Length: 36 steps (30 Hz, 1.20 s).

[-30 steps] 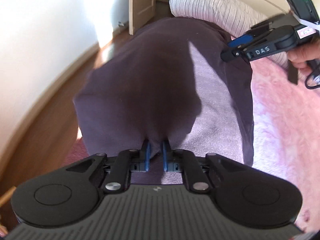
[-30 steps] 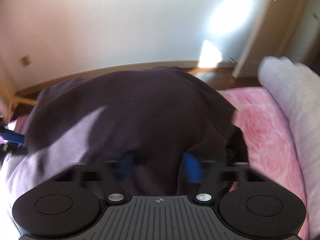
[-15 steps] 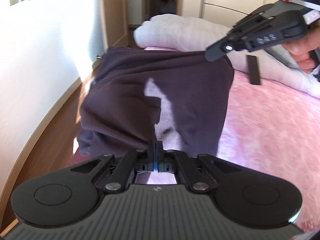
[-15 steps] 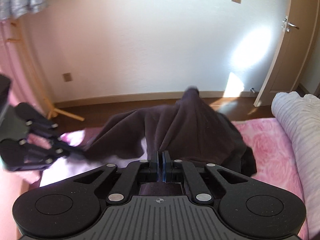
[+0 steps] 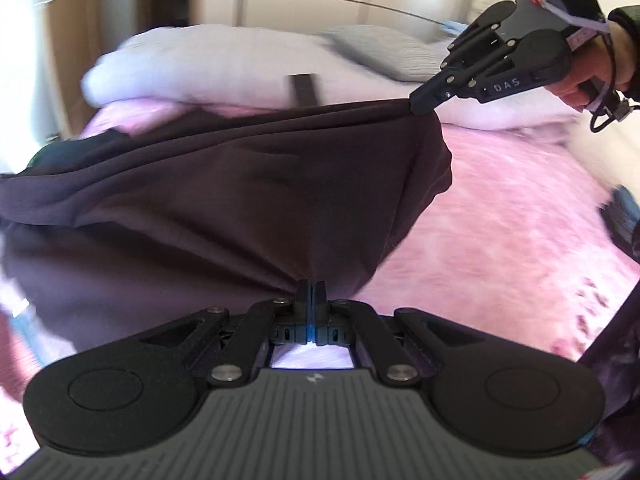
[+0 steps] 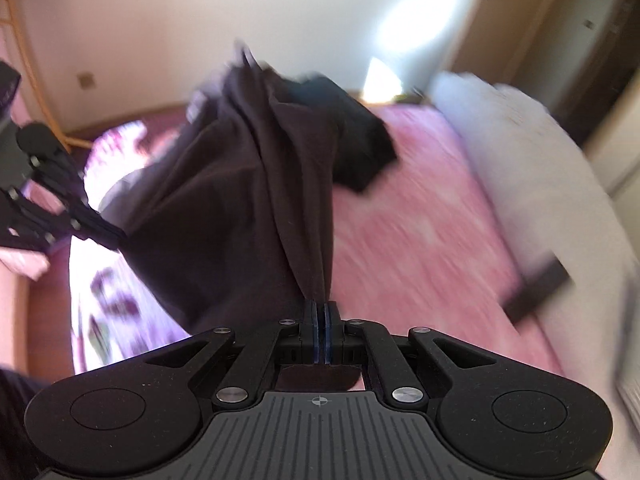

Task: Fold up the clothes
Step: 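Lift the shirt with both grippers and drop it flatter on the bed, then grasp the shirt with both grippers, lift and shake it out, release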

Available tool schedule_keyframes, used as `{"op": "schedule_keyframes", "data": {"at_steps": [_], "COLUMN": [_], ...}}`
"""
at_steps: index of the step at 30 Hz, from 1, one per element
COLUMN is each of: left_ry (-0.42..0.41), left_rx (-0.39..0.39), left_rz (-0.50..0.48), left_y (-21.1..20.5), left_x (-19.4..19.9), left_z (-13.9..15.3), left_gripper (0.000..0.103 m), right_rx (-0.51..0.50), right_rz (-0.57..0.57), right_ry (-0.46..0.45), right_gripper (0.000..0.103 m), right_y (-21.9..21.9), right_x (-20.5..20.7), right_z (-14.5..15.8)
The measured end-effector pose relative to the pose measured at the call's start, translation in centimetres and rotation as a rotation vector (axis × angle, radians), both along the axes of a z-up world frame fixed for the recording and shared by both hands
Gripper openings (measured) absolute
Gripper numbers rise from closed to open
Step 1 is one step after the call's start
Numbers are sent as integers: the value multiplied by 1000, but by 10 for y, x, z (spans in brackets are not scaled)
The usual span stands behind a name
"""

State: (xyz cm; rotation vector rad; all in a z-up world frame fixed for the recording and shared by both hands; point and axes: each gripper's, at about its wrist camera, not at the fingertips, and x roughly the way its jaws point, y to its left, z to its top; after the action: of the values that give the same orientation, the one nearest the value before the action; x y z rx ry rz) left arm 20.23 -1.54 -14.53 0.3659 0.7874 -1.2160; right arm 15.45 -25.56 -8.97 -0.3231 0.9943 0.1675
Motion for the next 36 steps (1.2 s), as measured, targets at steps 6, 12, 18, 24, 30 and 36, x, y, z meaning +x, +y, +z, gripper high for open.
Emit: {"op": "schedule_keyframes", "data": {"at_steps": [6,12,18,24,30,36], "left_ry": [39,99,84,-21,-91,-118], "left_rx": [-29,11,105,248,405,479], "left_rz": [-178,-336,-314,-156,-11,39], "left_y": [-76,-137,-135,-134,-127,-123], "left_x": [-89,-176,-217,-161,-65,27], "left_z": [1,-9,-2,-21,-67,-132], "left_gripper": [0,0,12,35,53,67], "right_rx": [-90,-105,-134,5,92,154], "right_rz": [-207,-423,-697,-763,-551,-319], "right_ry": [38,127,274,226,141,160], "right_gripper": [2,2,0,2,90,90], "right_y": [-76,-141,-202,-217,-211,-212], "right_x": [-123,-250,-348,-348,-259,-144], "right_z": [-4,-30,-61,-62,-88,-137]}}
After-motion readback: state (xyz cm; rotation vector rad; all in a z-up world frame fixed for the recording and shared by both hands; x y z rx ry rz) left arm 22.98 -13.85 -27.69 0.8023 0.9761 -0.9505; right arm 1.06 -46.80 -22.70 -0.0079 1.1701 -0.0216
